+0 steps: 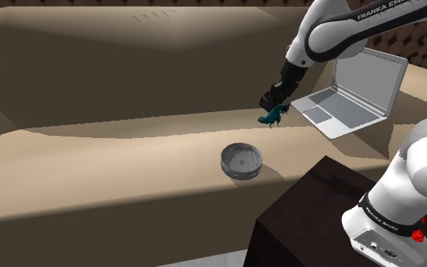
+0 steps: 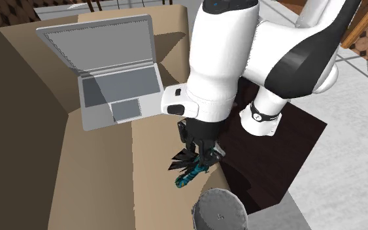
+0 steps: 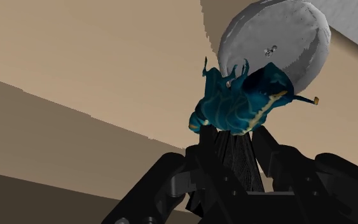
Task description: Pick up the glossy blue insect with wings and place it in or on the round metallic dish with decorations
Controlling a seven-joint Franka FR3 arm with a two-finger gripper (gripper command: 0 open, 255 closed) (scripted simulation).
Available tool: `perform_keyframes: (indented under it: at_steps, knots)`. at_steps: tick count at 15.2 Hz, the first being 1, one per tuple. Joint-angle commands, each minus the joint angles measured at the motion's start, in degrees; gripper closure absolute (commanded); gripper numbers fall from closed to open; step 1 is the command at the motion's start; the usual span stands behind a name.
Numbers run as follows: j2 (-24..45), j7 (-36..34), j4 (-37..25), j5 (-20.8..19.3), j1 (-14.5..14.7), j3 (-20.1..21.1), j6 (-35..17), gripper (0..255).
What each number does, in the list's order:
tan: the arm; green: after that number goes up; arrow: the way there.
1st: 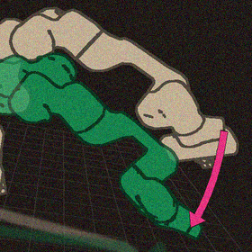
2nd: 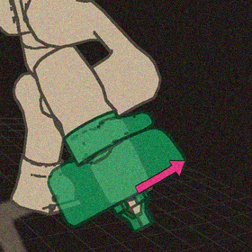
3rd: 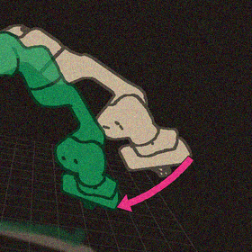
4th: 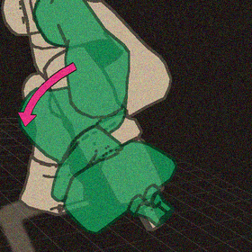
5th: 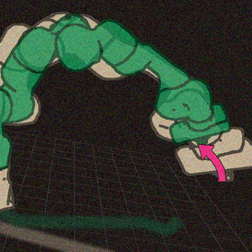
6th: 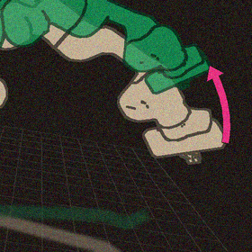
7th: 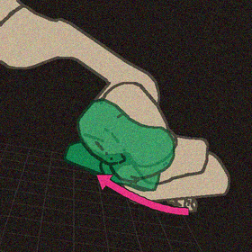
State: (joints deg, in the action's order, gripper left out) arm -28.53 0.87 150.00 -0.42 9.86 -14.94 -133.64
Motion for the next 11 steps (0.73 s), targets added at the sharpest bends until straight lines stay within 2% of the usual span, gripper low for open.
perform_keyframes:
  at_steps: [1,9,11]
  knots:
    - [-0.2,-3.4,0.4,0.6,1.2,2.7,-0.3,255]
    - [3.3,-15.7,-2.7,3.1,6.2,12.3,-1.2,255]
    - [4.0,-16.4,-2.6,3.3,6.5,12.9,-2.1,255]
